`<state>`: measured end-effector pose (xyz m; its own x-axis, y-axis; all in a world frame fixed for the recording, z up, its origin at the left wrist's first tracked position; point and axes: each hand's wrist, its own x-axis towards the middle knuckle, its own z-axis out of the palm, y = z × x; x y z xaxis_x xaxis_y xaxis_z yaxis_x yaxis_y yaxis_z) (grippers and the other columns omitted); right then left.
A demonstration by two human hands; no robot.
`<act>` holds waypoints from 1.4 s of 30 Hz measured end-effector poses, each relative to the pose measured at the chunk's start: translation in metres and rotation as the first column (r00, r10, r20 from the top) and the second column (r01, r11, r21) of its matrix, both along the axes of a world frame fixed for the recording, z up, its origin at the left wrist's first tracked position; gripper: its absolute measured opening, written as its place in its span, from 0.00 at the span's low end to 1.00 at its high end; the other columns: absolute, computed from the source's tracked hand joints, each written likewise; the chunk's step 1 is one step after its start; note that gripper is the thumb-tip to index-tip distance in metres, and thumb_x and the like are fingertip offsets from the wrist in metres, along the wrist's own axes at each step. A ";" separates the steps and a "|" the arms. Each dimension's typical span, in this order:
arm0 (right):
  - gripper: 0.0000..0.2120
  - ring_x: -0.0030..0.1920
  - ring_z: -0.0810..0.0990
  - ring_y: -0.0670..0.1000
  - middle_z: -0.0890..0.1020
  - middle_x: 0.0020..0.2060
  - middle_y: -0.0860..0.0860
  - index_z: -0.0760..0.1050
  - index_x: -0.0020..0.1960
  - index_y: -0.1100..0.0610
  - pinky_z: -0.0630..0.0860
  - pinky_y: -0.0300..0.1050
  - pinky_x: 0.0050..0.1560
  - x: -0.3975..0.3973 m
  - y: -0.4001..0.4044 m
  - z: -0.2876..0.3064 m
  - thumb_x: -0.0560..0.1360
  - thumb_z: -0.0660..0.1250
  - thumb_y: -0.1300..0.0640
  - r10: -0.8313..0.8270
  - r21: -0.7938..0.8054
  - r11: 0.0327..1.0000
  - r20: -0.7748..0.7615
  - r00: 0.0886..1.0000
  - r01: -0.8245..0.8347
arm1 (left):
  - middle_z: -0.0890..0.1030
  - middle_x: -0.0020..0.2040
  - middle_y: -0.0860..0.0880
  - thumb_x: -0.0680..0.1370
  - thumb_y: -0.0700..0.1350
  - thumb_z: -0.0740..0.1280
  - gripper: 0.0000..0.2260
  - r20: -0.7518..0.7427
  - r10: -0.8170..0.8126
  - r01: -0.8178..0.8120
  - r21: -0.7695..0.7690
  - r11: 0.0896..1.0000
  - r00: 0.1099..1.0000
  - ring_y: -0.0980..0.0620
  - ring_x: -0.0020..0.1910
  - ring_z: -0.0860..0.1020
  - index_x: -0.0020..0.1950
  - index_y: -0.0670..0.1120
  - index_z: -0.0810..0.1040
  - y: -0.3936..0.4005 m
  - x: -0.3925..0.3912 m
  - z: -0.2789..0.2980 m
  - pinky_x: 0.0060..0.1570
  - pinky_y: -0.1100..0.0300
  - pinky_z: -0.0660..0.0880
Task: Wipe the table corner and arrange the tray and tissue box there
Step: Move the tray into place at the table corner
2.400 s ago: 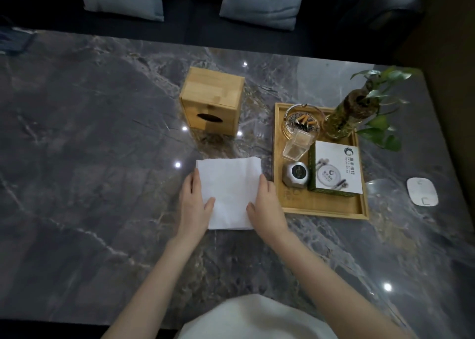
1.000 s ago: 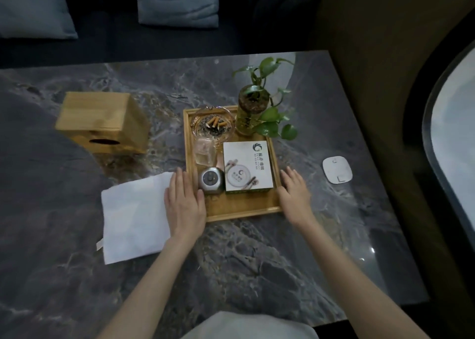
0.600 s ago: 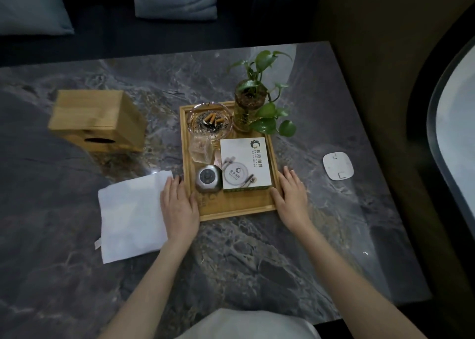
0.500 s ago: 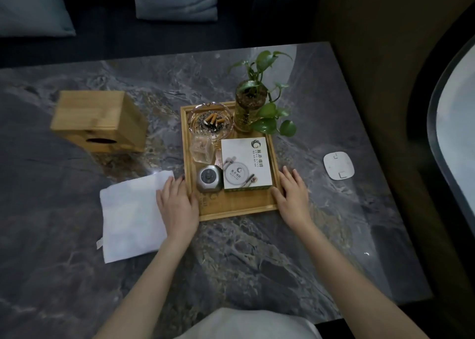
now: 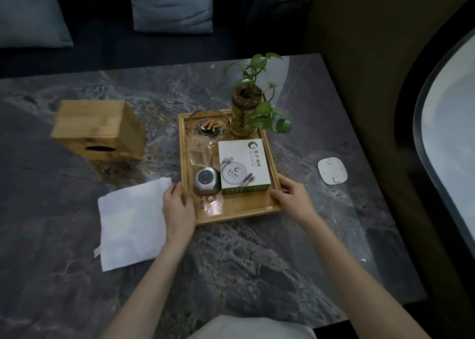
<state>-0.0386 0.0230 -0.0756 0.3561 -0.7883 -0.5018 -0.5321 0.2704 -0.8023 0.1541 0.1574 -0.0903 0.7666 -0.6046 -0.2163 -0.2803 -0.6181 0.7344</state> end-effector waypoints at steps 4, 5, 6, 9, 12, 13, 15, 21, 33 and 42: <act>0.13 0.46 0.80 0.49 0.82 0.50 0.55 0.78 0.55 0.59 0.76 0.40 0.44 0.008 -0.006 0.003 0.76 0.58 0.61 -0.137 0.025 0.990 -0.007 0.991 0.137 | 0.78 0.56 0.49 0.79 0.49 0.57 0.16 -0.119 0.060 -0.065 -0.036 0.997 0.991 0.50 0.55 0.75 0.66 0.47 0.72 0.004 0.000 0.006 0.58 0.53 0.70; 0.13 0.48 0.80 0.53 0.83 0.49 0.56 0.79 0.51 0.60 0.76 0.46 0.47 0.011 -0.006 0.000 0.77 0.57 0.58 -0.165 0.019 0.986 -0.041 0.985 0.166 | 0.78 0.58 0.48 0.79 0.51 0.57 0.18 -0.163 0.082 -0.088 -0.031 0.996 0.983 0.49 0.56 0.75 0.66 0.47 0.71 0.003 0.001 0.006 0.60 0.52 0.70; 0.15 0.49 0.80 0.55 0.83 0.47 0.57 0.80 0.48 0.60 0.75 0.50 0.50 0.014 -0.006 -0.002 0.78 0.56 0.55 -0.182 0.017 0.983 -0.073 0.981 0.184 | 0.78 0.60 0.47 0.79 0.53 0.57 0.19 -0.197 0.098 -0.104 -0.019 0.994 0.975 0.47 0.57 0.75 0.66 0.46 0.71 0.001 0.002 0.005 0.60 0.51 0.70; 0.21 0.49 0.79 0.57 0.83 0.47 0.58 0.79 0.48 0.62 0.73 0.51 0.51 0.022 -0.006 -0.010 0.79 0.53 0.49 -0.197 -0.035 0.980 -0.148 0.969 0.194 | 0.79 0.55 0.43 0.79 0.54 0.55 0.19 -0.230 0.114 -0.109 0.033 0.993 0.966 0.48 0.50 0.74 0.59 0.42 0.75 -0.005 0.003 0.003 0.53 0.54 0.70; 0.23 0.50 0.77 0.58 0.81 0.50 0.61 0.77 0.50 0.65 0.68 0.47 0.47 0.029 -0.006 -0.012 0.80 0.51 0.49 -0.201 -0.113 0.977 -0.212 0.956 0.180 | 0.79 0.50 0.40 0.80 0.52 0.52 0.19 -0.195 0.142 -0.132 0.066 0.989 0.970 0.48 0.46 0.72 0.53 0.39 0.76 -0.011 0.001 0.000 0.48 0.56 0.67; 0.24 0.51 0.77 0.59 0.81 0.50 0.62 0.77 0.50 0.66 0.68 0.48 0.47 0.030 -0.006 -0.014 0.81 0.50 0.48 -0.210 -0.142 0.973 -0.228 0.951 0.181 | 0.79 0.49 0.40 0.80 0.52 0.52 0.19 -0.178 0.151 -0.141 0.072 0.987 0.972 0.47 0.45 0.73 0.51 0.39 0.75 -0.011 0.000 -0.002 0.47 0.56 0.67; 0.25 0.52 0.77 0.61 0.81 0.49 0.63 0.76 0.49 0.67 0.68 0.50 0.48 0.032 -0.003 -0.019 0.81 0.49 0.48 -0.227 -0.201 0.963 -0.249 0.942 0.179 | 0.79 0.46 0.40 0.80 0.52 0.52 0.19 -0.140 0.163 -0.154 0.078 0.985 0.977 0.45 0.45 0.75 0.48 0.39 0.75 -0.012 -0.001 -0.005 0.45 0.56 0.67; 0.25 0.51 0.77 0.64 0.80 0.48 0.66 0.75 0.47 0.67 0.67 0.52 0.47 0.030 -0.002 -0.026 0.81 0.48 0.49 -0.225 -0.335 0.935 -0.297 0.928 0.119 | 0.80 0.44 0.39 0.80 0.52 0.51 0.21 -0.075 0.161 -0.155 0.081 0.985 0.984 0.44 0.42 0.75 0.47 0.37 0.76 -0.013 -0.005 -0.006 0.42 0.56 0.66; 0.24 0.44 0.78 0.61 0.81 0.41 0.63 0.75 0.41 0.65 0.63 0.47 0.40 -0.009 -0.036 -0.001 0.81 0.50 0.49 -0.241 -0.480 0.869 -0.204 0.949 0.118 | 0.75 0.42 0.45 0.80 0.51 0.52 0.19 -0.015 0.164 -0.164 -0.018 0.986 0.986 0.49 0.41 0.71 0.48 0.38 0.75 -0.043 -0.042 0.024 0.44 0.56 0.65; 0.23 0.47 0.79 0.60 0.82 0.45 0.62 0.77 0.50 0.66 0.65 0.45 0.41 -0.073 -0.086 0.026 0.81 0.50 0.50 -0.274 -0.534 0.836 -0.210 0.938 0.125 | 0.73 0.38 0.47 0.80 0.48 0.54 0.15 -0.082 0.151 -0.162 -0.151 0.975 0.985 0.50 0.38 0.71 0.43 0.41 0.73 -0.096 -0.107 0.038 0.40 0.58 0.65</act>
